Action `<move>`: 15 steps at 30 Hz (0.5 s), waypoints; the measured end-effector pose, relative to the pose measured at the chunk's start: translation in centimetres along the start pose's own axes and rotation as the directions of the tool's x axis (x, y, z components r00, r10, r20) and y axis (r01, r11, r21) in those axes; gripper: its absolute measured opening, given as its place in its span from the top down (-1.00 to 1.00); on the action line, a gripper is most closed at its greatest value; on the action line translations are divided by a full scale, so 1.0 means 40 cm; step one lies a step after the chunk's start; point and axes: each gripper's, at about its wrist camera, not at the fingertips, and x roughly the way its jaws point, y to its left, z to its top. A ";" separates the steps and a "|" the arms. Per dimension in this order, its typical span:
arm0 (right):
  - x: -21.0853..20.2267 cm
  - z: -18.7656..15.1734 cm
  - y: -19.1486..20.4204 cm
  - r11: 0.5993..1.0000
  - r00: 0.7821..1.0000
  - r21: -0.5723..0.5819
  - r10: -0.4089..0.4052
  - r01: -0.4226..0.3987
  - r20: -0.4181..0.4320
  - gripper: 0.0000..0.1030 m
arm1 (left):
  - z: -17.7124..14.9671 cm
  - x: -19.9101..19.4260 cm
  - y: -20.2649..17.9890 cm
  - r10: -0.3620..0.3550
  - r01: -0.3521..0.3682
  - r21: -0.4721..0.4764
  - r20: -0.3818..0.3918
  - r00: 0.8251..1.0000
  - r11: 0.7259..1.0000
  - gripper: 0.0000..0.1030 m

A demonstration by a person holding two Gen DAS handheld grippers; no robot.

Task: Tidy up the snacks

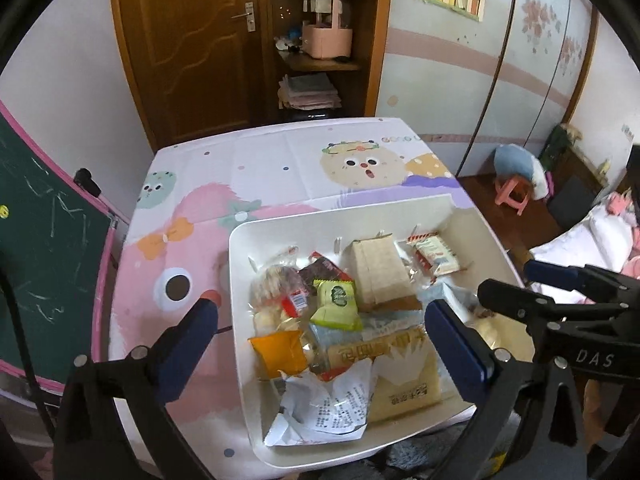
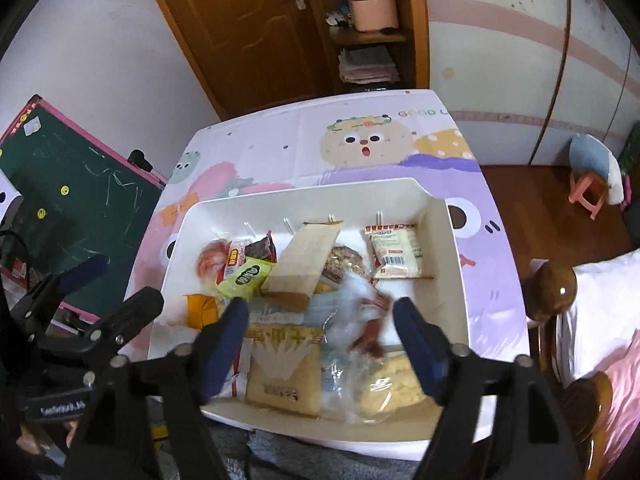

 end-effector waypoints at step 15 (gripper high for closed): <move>-0.032 -0.009 0.010 1.000 0.997 0.016 -0.026 0.025 0.068 -0.51 | -0.008 -0.012 0.007 0.042 -0.044 -0.059 -0.032 0.999 0.997 -0.99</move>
